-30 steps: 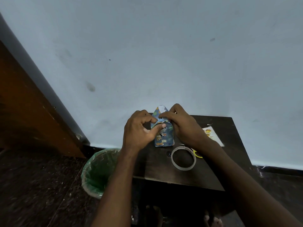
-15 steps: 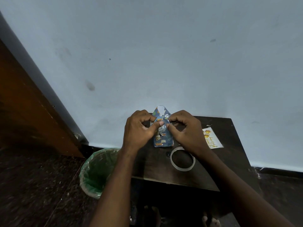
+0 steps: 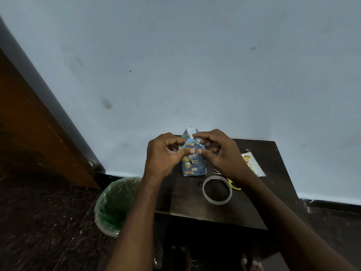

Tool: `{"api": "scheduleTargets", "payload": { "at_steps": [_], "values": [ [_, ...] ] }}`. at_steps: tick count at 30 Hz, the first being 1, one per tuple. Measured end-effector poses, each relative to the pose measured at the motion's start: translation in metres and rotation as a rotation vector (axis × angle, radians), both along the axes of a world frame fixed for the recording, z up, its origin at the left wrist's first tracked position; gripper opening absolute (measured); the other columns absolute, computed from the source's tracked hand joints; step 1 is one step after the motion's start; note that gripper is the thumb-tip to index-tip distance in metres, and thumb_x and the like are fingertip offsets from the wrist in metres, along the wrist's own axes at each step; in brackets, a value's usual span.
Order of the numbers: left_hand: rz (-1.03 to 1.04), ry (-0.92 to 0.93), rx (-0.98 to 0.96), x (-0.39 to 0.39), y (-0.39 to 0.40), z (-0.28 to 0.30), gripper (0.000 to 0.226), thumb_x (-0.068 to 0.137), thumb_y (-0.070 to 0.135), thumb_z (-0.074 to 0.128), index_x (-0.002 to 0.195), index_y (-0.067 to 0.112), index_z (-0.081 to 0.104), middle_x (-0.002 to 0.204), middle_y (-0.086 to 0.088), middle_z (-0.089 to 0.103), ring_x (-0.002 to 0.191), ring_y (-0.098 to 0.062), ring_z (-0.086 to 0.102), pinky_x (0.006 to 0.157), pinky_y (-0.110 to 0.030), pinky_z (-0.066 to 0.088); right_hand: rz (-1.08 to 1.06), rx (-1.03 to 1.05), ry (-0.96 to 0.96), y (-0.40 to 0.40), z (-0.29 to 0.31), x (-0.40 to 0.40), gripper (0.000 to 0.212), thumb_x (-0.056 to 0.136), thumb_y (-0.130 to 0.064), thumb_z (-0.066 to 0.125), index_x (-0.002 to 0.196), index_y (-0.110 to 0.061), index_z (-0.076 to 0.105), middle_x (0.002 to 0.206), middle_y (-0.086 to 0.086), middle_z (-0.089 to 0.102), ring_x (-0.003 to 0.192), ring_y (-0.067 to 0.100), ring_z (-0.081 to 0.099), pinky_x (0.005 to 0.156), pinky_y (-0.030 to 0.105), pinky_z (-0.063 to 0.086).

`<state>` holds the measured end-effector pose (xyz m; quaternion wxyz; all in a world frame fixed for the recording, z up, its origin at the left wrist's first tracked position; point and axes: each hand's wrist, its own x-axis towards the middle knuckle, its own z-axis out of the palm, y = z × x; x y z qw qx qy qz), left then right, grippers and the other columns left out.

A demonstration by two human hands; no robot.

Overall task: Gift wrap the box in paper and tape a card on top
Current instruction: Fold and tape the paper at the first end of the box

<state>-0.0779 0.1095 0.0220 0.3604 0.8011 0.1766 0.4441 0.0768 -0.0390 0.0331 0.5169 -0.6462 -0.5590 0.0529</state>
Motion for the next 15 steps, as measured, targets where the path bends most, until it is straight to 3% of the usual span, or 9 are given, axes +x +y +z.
{"api": "scheduleTargets", "payload": {
  "at_steps": [3,6,10,15],
  "values": [
    [0.052,0.011,0.038,0.002,0.0,-0.001,0.029,0.077,0.052,0.086,0.087,0.025,0.085,0.08,0.005,0.074,0.075,-0.022,0.068,0.064,-0.047,0.055,-0.061,0.032,0.004,0.004,-0.003,-0.003,0.031,0.086,-0.006,0.083,0.114,-0.015,0.077,0.096,-0.004,0.065,0.089,0.012,0.066,0.075,0.015,0.049],
    [0.091,0.055,0.114,0.004,-0.003,-0.002,0.028,0.083,0.053,0.081,0.082,0.026,0.084,0.073,0.005,0.07,0.074,-0.02,0.064,0.063,-0.047,0.051,-0.139,0.083,0.095,0.005,-0.008,-0.008,0.018,0.086,-0.011,0.085,0.102,-0.013,0.079,0.093,-0.004,0.071,0.084,0.012,0.07,0.075,0.024,0.055],
    [0.114,0.053,0.08,0.005,-0.004,0.0,0.029,0.082,0.052,0.082,0.083,0.023,0.084,0.076,0.008,0.073,0.071,-0.014,0.065,0.062,-0.041,0.053,-0.169,0.09,0.187,0.006,-0.011,-0.008,0.01,0.089,-0.013,0.082,0.099,-0.013,0.08,0.092,-0.006,0.076,0.084,0.011,0.073,0.077,0.032,0.061],
    [0.123,0.088,-0.04,0.007,-0.006,0.005,0.021,0.076,0.037,0.095,0.09,0.024,0.086,0.081,0.012,0.076,0.077,-0.007,0.072,0.069,-0.029,0.058,-0.148,0.071,0.284,0.008,-0.007,-0.008,0.012,0.088,-0.01,0.083,0.098,-0.014,0.08,0.089,-0.007,0.078,0.082,0.011,0.073,0.078,0.028,0.061]
  ]
}}
